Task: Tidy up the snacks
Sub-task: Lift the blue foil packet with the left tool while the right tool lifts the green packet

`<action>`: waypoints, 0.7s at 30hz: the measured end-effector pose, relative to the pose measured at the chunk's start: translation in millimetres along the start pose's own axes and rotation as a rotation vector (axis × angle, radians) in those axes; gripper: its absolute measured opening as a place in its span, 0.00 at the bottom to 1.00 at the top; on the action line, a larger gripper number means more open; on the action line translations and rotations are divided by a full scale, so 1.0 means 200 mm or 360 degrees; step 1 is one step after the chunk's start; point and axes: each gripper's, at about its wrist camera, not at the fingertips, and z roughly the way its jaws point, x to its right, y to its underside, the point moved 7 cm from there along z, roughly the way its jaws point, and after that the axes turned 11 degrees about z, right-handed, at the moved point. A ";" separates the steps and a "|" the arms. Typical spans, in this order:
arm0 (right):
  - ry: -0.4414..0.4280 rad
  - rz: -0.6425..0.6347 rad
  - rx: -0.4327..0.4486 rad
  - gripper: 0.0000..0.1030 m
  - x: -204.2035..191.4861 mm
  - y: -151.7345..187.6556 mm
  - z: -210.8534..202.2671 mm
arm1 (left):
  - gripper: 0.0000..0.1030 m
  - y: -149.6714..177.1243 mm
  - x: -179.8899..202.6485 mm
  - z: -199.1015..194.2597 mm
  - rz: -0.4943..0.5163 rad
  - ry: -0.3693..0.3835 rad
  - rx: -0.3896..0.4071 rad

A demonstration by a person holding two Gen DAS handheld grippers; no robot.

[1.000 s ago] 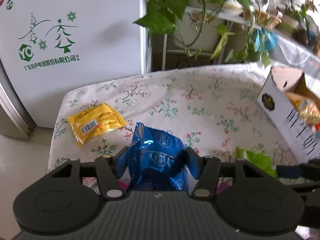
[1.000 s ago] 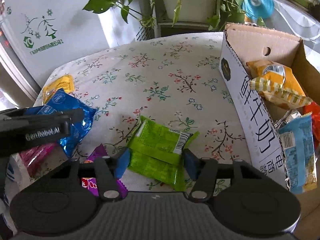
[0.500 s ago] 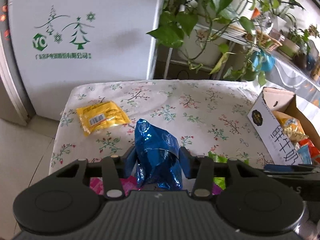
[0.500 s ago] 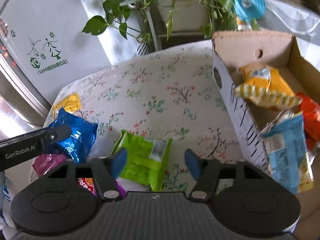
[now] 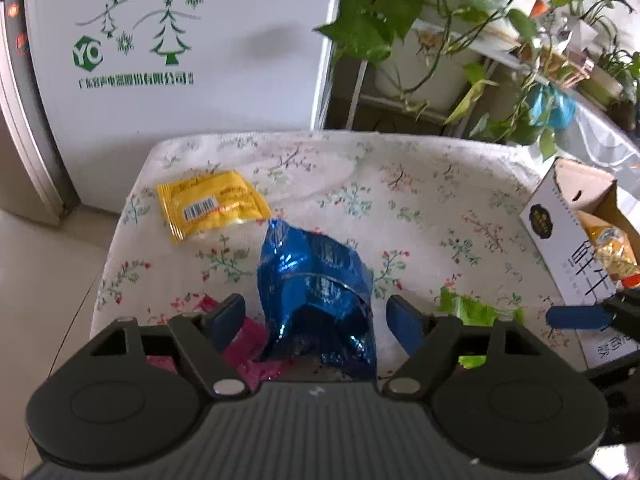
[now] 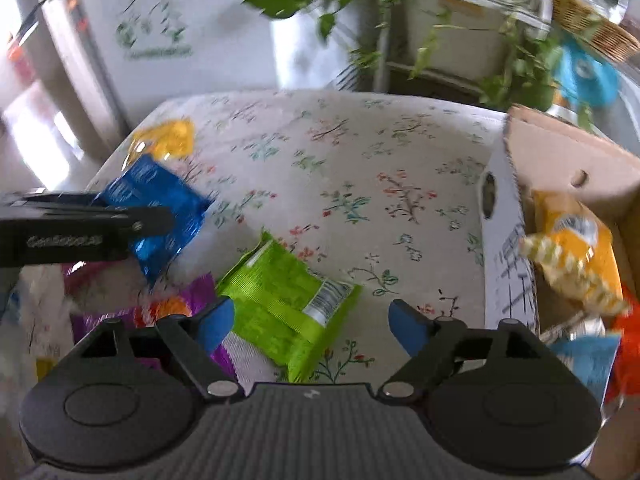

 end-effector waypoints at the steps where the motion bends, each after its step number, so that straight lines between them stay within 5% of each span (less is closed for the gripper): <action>1: 0.0008 -0.0093 -0.0023 0.86 -0.01 0.00 0.01 | 0.76 0.00 0.01 0.01 0.0006 -0.0006 -0.0018; 6: 0.0119 -0.0433 -0.0084 0.88 -0.03 0.05 0.08 | 0.83 0.02 0.02 0.04 0.0061 -0.0052 -0.0075; 15: 0.0072 -0.0582 0.0001 0.99 -0.09 0.01 0.12 | 0.98 0.05 0.01 0.09 0.0088 -0.0088 -0.0141; 21: -0.0026 -0.0446 -0.0059 0.98 -0.09 -0.02 0.16 | 0.99 0.07 0.02 0.12 0.0117 -0.0117 -0.0178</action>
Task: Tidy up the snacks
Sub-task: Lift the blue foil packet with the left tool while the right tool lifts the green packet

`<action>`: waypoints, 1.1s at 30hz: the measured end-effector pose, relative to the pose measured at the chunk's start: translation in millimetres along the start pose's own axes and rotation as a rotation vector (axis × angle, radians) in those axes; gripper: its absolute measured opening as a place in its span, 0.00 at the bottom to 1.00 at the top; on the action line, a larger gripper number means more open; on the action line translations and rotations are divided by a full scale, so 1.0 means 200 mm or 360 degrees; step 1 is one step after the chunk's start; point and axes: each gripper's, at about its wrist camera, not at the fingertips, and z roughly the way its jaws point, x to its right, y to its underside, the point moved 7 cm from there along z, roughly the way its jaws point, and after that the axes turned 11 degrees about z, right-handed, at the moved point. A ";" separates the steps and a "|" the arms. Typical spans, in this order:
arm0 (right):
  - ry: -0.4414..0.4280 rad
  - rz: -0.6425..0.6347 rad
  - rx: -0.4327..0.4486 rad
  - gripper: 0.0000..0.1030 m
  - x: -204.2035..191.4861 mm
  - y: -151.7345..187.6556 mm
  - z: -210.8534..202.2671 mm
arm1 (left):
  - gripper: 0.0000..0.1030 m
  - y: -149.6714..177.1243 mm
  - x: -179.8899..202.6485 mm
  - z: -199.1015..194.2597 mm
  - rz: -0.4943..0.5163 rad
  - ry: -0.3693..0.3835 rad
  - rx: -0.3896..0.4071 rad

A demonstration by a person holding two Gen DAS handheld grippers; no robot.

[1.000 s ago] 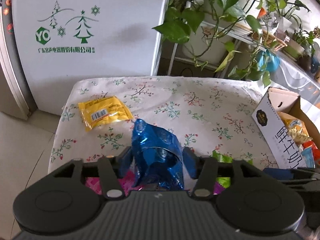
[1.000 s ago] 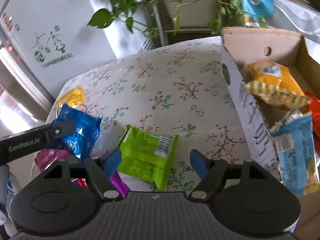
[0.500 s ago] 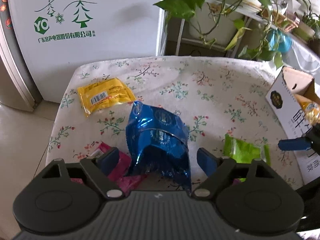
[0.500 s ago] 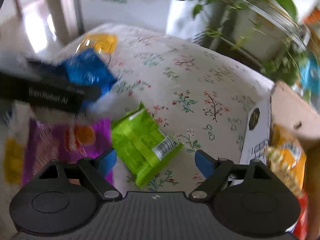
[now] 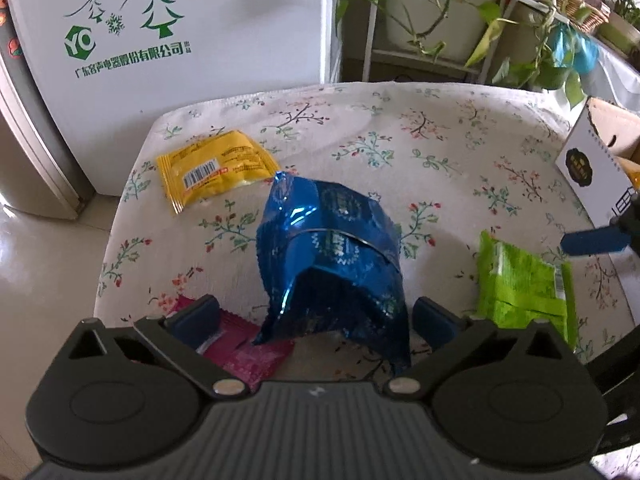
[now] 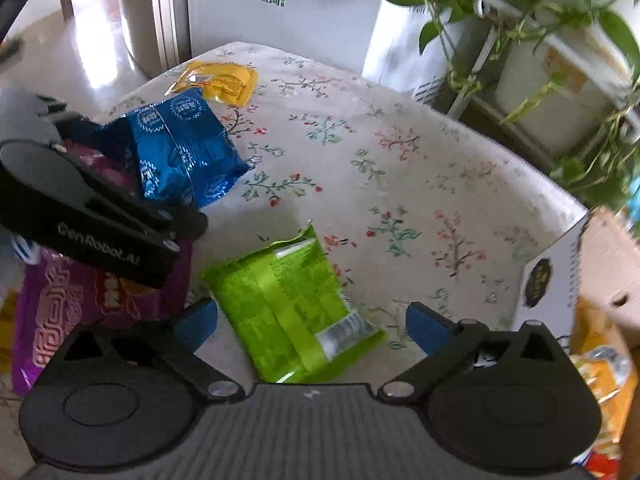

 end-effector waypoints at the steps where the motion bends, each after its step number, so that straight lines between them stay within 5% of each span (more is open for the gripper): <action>1: -0.0017 0.0028 -0.0014 0.97 0.00 0.00 0.00 | 0.99 0.00 0.00 0.00 -0.0006 0.0000 -0.0007; 8: -0.0107 0.0099 -0.0038 0.72 -0.04 0.01 -0.02 | 0.99 0.01 -0.01 -0.01 -0.0016 -0.0002 -0.0037; 14: -0.0120 0.0166 -0.0029 0.58 -0.03 0.01 -0.05 | 0.93 0.00 -0.02 -0.08 0.0009 -0.0116 0.0064; 23: -0.0168 0.0300 -0.0060 0.59 0.01 0.01 -0.05 | 0.96 -0.03 0.03 -0.11 0.0197 -0.0222 0.0227; 28: -0.0135 0.0286 -0.0039 0.68 0.00 0.01 -0.03 | 0.96 -0.04 0.09 -0.09 0.0349 -0.0316 0.0302; 33: -0.0091 0.0256 -0.0026 0.59 0.00 0.00 -0.03 | 0.65 -0.04 0.12 -0.07 0.0366 -0.0264 0.0319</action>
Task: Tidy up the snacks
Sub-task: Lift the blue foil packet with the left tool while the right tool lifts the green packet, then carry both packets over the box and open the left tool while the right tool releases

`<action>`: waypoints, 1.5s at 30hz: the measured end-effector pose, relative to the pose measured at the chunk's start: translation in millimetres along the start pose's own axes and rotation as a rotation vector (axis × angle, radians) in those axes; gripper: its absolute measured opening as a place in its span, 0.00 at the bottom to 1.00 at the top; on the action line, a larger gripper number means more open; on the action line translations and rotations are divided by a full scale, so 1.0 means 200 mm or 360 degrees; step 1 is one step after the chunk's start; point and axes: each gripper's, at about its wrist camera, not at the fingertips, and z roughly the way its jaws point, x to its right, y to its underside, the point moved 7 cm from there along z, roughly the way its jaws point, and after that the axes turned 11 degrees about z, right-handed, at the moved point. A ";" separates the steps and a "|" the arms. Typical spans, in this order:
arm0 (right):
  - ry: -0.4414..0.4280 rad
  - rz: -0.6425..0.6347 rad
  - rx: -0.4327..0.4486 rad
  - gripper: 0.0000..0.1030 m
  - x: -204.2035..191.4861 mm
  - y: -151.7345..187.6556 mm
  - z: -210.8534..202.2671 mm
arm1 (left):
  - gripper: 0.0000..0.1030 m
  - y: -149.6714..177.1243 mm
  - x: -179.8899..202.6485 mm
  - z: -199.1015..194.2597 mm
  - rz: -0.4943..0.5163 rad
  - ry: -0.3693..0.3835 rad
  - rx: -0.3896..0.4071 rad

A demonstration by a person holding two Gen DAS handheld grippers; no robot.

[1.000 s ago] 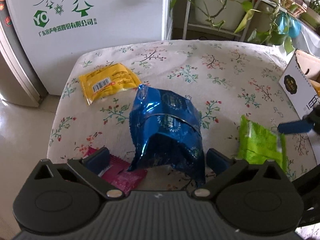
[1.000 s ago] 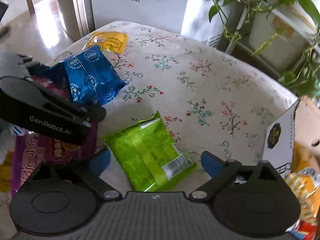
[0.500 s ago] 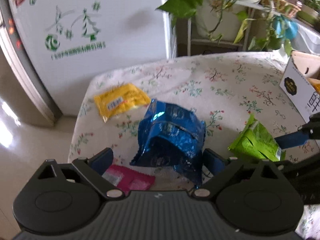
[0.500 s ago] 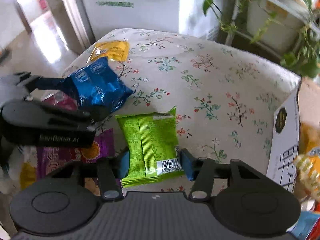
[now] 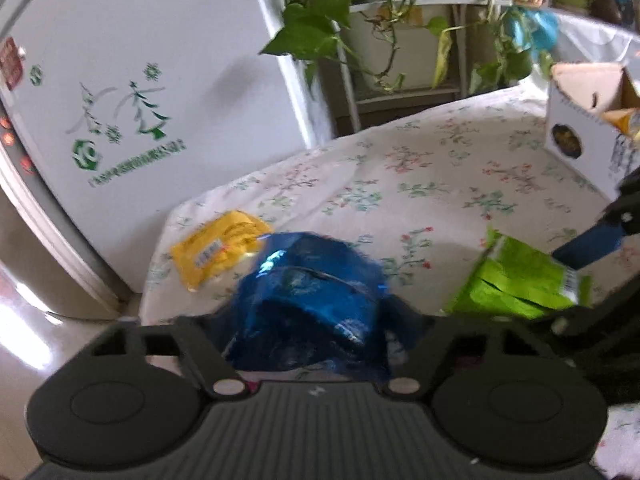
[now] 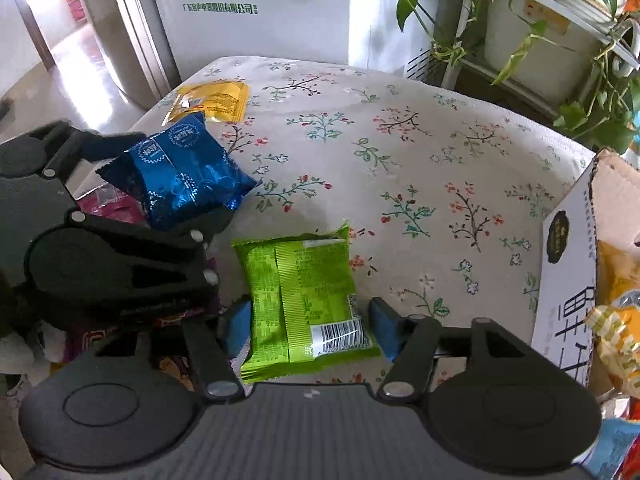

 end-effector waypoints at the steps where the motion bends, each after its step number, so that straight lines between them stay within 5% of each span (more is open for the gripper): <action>1: -0.0012 0.0017 -0.0001 0.59 0.01 0.00 0.00 | 0.64 0.00 0.00 -0.01 -0.0012 0.0004 0.0016; 27: -0.0071 0.0204 0.0277 0.58 0.05 -0.17 -0.30 | 0.60 -0.19 -0.10 -0.32 -0.0194 -0.0012 0.0320; 45: -0.0031 0.0513 0.0552 0.58 0.29 -0.13 -0.71 | 0.60 -0.16 0.04 -0.60 -0.0355 0.0130 0.0373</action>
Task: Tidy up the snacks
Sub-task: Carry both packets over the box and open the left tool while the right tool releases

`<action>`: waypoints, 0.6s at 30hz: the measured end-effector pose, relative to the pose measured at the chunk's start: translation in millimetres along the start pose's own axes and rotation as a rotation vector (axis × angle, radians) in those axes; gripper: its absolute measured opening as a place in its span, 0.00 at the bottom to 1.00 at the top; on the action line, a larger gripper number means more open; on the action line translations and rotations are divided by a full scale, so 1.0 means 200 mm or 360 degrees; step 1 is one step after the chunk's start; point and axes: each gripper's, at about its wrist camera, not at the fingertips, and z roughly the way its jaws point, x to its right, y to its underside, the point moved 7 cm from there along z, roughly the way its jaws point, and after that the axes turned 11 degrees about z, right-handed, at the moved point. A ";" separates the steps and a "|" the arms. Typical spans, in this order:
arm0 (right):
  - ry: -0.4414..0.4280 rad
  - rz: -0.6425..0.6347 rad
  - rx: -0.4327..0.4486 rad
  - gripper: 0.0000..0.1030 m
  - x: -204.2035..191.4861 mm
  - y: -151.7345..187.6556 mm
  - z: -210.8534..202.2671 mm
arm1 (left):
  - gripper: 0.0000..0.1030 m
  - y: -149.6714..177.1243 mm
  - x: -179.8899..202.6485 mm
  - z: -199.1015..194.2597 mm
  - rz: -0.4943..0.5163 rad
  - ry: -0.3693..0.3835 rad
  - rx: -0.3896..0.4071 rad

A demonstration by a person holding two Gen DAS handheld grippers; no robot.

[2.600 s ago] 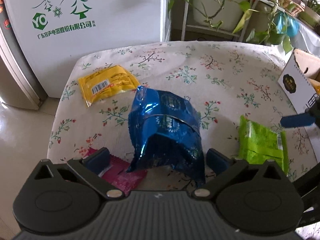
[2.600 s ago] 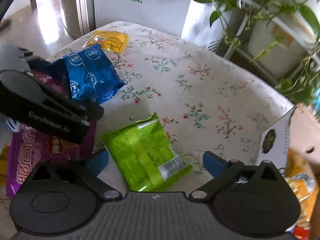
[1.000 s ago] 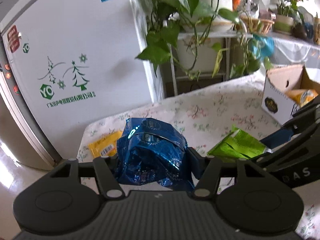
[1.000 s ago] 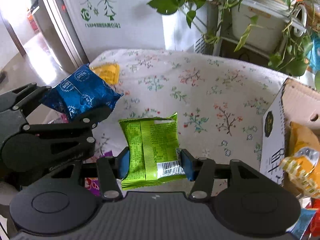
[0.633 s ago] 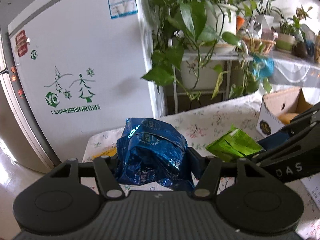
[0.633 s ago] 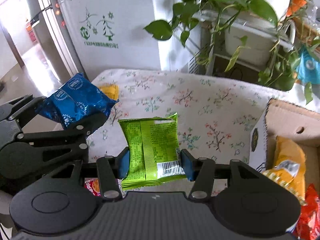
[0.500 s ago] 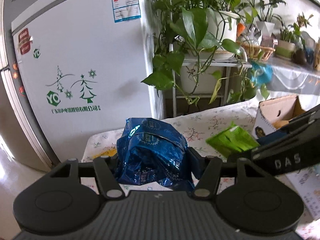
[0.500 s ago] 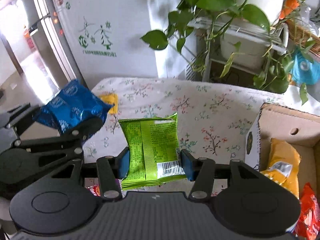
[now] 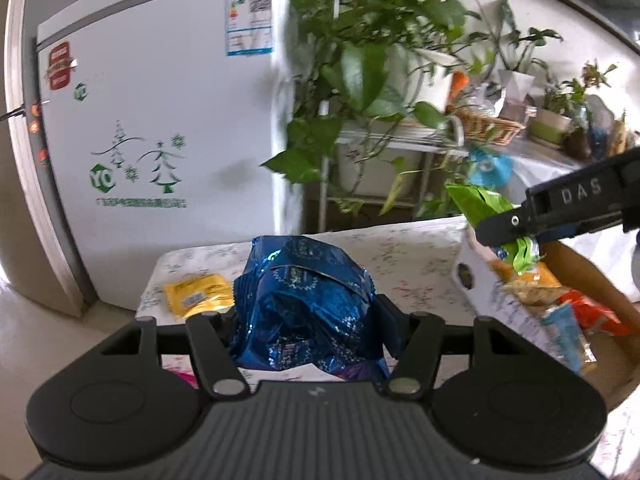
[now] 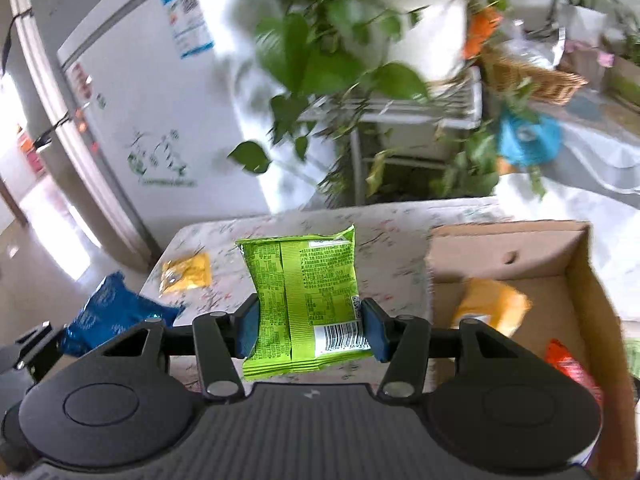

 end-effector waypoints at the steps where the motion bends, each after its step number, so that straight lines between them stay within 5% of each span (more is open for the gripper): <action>1: 0.0009 0.0002 0.0012 0.58 0.02 0.00 -0.02 | 0.60 -0.01 0.03 0.00 0.0007 0.0012 0.0006; 18: 0.0146 0.0135 0.0123 0.58 0.37 -0.10 -0.17 | 0.60 -0.13 0.56 -0.03 0.0136 0.0339 0.0021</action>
